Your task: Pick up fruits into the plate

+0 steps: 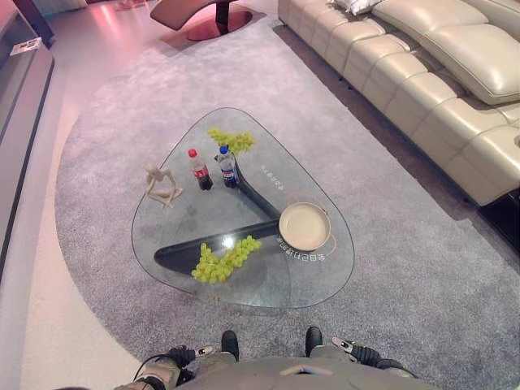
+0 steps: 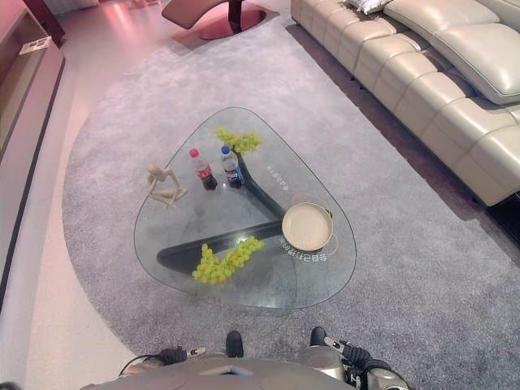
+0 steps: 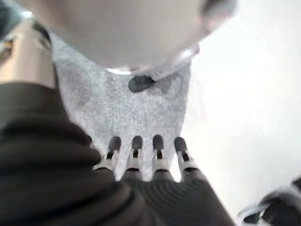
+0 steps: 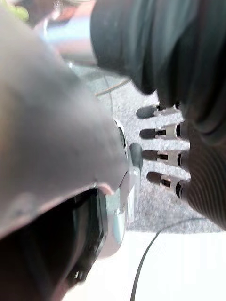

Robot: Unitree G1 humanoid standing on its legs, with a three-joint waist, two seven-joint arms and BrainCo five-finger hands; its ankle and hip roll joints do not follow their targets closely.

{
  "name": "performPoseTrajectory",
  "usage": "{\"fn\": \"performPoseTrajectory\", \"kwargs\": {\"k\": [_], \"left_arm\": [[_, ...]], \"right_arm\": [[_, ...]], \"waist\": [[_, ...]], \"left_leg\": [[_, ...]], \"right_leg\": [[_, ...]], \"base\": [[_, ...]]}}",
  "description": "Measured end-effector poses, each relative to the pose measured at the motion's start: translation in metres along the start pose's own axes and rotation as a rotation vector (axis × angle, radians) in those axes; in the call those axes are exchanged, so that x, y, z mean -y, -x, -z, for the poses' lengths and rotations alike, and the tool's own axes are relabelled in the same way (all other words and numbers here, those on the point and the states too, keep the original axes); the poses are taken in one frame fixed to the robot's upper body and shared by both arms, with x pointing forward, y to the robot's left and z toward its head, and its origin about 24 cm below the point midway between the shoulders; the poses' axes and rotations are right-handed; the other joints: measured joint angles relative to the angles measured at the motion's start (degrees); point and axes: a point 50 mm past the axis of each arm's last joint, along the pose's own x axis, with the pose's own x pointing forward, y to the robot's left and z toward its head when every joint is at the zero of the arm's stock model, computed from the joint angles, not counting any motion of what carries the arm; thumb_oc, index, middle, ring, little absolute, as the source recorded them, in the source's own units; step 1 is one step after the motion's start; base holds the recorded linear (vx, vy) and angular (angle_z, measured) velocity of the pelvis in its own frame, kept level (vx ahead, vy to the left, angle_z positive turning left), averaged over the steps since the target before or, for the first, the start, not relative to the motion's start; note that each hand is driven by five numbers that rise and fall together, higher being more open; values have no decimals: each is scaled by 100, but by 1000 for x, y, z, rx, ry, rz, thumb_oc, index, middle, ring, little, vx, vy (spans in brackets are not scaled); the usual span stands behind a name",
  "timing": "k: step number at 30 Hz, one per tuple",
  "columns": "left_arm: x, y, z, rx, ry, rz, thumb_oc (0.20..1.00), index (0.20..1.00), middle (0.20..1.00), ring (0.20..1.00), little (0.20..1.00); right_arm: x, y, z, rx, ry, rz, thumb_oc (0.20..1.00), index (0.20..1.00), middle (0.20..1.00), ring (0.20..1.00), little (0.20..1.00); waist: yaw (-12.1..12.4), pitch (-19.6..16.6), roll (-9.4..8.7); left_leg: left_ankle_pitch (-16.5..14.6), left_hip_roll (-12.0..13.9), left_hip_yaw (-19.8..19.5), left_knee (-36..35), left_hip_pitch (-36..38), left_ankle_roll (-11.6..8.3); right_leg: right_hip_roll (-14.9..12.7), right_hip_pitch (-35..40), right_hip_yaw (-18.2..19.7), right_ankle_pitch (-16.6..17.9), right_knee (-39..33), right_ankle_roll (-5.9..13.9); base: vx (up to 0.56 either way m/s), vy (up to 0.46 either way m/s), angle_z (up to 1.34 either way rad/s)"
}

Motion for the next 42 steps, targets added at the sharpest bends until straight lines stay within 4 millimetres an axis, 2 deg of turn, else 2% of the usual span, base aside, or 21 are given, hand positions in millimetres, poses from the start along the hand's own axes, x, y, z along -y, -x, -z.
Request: {"fn": "performPoseTrajectory", "kwargs": {"k": [3,6,9,11,12,13,16,19,21,23,30,36,42], "left_arm": [[-8,0,-26,115,-24,-61,1000,1000,1000,1000,1000],[-31,6,-77,315,-103,-203,1000,1000,1000,1000,1000],[-56,16,-121,455,-136,-383,1000,1000,1000,1000,1000],[-67,22,-139,494,-177,-451,1000,1000,1000,1000,1000],[-84,31,-163,549,-200,-522,1000,1000,1000,1000,1000],[-92,36,-174,566,-209,-553,1000,1000,1000,1000,1000],[-134,64,-215,633,-230,-708,1000,1000,1000,1000,1000],[-168,93,-244,659,-251,-842,1000,1000,1000,1000,1000],[-179,101,-250,646,-265,-893,1000,1000,1000,1000,1000],[-186,105,-253,609,-314,-939,1000,1000,1000,1000,1000],[-192,108,-258,488,-479,-1003,1000,1000,1000,1000,1000],[-189,117,-274,486,-507,-1013,1000,1000,1000,1000,1000],[-201,133,-285,472,-473,-1080,1000,1000,1000,1000,1000]], "right_arm": [[4,-1,-15,32,38,1,1000,1000,1000,1000,1000],[12,0,-43,105,59,12,1000,1000,1000,1000,1000],[14,1,-60,150,42,8,1000,1000,1000,1000,1000],[10,1,-70,188,45,-10,1000,1000,1000,1000,1000],[8,1,-87,234,64,-20,1000,1000,1000,1000,1000],[8,2,-95,256,65,-23,1000,1000,1000,1000,1000],[7,10,-136,377,89,-35,1000,1000,1000,1000,1000],[0,18,-165,471,81,-57,1000,1000,1000,1000,1000],[-6,21,-176,512,70,-76,1000,1000,1000,1000,1000],[-9,24,-185,544,48,-87,1000,1000,1000,1000,1000],[-16,33,-213,631,-22,-106,1000,1000,1000,1000,1000],[-24,40,-231,699,-54,-138,1000,1000,1000,1000,1000],[-33,46,-241,749,-106,-181,1000,1000,1000,1000,1000]], "waist": [[-25,207,94],[-48,577,209],[-112,761,217],[-136,826,197],[-212,1072,179],[-250,1132,175],[-431,1550,214],[-492,1922,233],[-532,2070,227],[-568,2073,222],[-611,2118,131],[-732,2116,47],[-750,2091,-55]], "left_leg": [[71,-4,4,20,-176,-17],[179,-5,-10,28,-384,-19],[206,18,-18,29,-496,-52],[234,26,-4,30,-627,-85],[272,39,4,30,-680,-96],[288,40,20,30,-758,-94],[363,13,109,31,-982,-79],[420,17,129,32,-1153,-109],[438,26,130,32,-1233,-129],[461,39,136,33,-1455,-138],[546,112,246,33,-2131,-140],[674,116,236,34,-2700,-106],[773,122,242,34,-3172,-69]], "right_leg": [[1,-187,21,72,2,-36],[14,-373,2,149,2,-54],[60,-476,-21,156,5,-64],[88,-637,1,175,13,-90],[107,-700,29,211,13,-112],[109,-790,49,231,20,-111],[83,-1057,142,362,15,-93],[95,-1261,200,418,17,-108],[107,-1352,212,427,19,-115],[123,-1589,226,446,40,-132],[180,-2416,287,469,278,-161],[180,-3101,321,465,524,-160],[185,-3718,406,438,788,-129]], "base": [[-132,57,-1],[-59,9,5],[-138,-46,2],[-103,66,-8],[-104,104,-9],[-112,108,-16],[-148,56,-14],[-150,-32,-8],[-121,-79,-4],[-96,-69,-4],[-91,-33,-7],[-45,-49,-2],[-24,-46,-3]]}}
